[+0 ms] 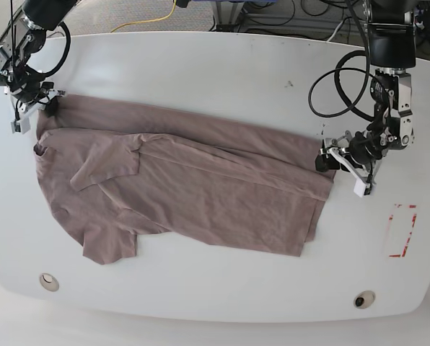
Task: Layout the t-shirt on the table in an organized manner, then fold the t-shirt properly
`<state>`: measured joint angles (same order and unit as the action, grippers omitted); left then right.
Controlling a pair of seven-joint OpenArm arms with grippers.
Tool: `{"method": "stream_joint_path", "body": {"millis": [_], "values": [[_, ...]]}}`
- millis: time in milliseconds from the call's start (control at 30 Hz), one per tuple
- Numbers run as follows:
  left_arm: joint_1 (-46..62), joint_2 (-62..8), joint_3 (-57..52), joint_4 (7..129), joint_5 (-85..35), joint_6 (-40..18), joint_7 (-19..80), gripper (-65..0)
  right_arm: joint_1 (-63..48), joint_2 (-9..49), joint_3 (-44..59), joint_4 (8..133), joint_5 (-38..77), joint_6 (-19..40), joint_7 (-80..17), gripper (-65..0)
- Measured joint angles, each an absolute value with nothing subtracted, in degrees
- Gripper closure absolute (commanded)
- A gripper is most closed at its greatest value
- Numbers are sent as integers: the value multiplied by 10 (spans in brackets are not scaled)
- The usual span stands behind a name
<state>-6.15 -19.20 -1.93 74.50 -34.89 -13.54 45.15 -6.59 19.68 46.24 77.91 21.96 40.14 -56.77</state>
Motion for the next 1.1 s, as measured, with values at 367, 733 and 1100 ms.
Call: {"method": "stream_joint_path", "body": {"millis": [367,733,1100], "values": [[-47,-195,-19,745,-354,-133,452,0,-64,201,473,779,216,401,-587,-21],[31,-209,-21,848,-349,-134,479,0,-81,198,468,813,208,400,-600,0],[133,-214,-114,986,-348,-134,550,0,-138,197,454,911,212,401,-658,0]]}}
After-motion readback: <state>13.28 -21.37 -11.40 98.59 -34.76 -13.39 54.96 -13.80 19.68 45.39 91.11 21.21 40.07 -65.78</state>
